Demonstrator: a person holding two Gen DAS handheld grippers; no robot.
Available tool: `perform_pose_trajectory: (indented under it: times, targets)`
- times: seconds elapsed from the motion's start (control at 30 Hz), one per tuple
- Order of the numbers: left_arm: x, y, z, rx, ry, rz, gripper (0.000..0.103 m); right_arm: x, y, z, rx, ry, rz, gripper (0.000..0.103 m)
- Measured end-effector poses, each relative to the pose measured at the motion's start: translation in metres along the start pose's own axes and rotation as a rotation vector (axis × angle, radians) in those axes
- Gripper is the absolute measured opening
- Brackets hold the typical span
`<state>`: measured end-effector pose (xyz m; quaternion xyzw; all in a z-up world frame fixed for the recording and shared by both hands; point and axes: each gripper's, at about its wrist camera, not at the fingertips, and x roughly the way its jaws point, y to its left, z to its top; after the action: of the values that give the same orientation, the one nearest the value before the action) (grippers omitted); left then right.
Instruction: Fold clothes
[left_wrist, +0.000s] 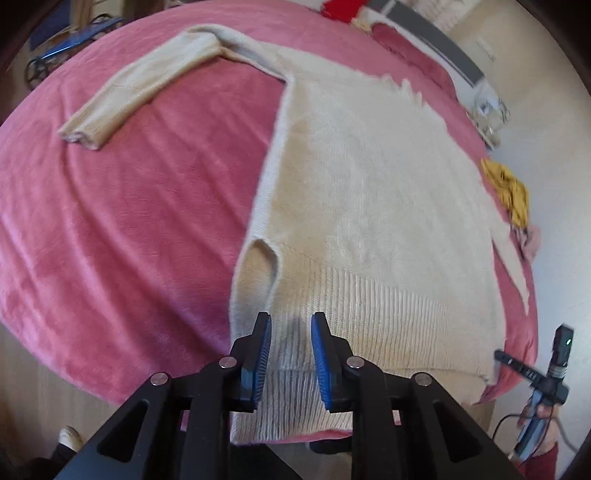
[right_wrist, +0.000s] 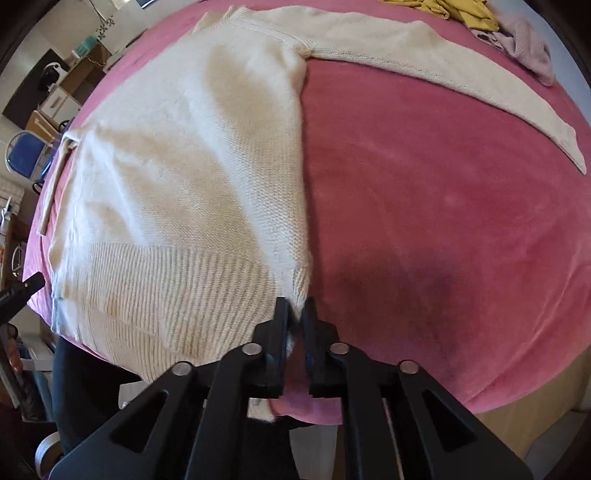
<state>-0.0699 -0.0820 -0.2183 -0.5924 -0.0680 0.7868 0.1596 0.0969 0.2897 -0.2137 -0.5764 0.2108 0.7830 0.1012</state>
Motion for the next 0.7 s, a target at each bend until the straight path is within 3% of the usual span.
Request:
perform_pose_trajectory:
  times: [0.2,0.3,0.43,0.5,0.53,0.6,0.63,0.7]
  targets:
    - [0.025,-0.006,0.002,0.014,0.032,0.059,0.022,-0.033,-0.018,-0.007,0.01,-0.075,-0.059,0.019]
    - [0.03,-0.005,0.001,0.024,0.024,0.088,0.006,-0.044,-0.016,-0.008,-0.003,-0.111,-0.069,0.019]
    - [0.021,0.016,-0.008,-0.033,0.032,0.103,0.004,-0.039,0.011,0.003,-0.065,-0.109,-0.04,0.019]
    - [0.012,0.028,-0.009,-0.044,0.045,0.045,0.01,-0.036,0.024,0.008,-0.096,-0.109,-0.025,0.019]
    - [0.005,0.034,-0.008,-0.06,0.04,0.035,0.02,-0.035,0.031,0.011,-0.112,-0.108,-0.018,0.019]
    - [-0.016,0.049,0.0,-0.082,-0.014,-0.022,0.027,-0.031,0.045,0.017,-0.144,-0.105,-0.003,0.019]
    - [-0.028,0.06,0.009,-0.096,-0.049,-0.027,0.034,-0.026,0.054,0.02,-0.162,-0.094,0.009,0.019]
    - [-0.05,0.088,0.035,-0.13,-0.118,-0.003,0.04,-0.019,0.068,0.028,-0.182,-0.081,0.041,0.019]
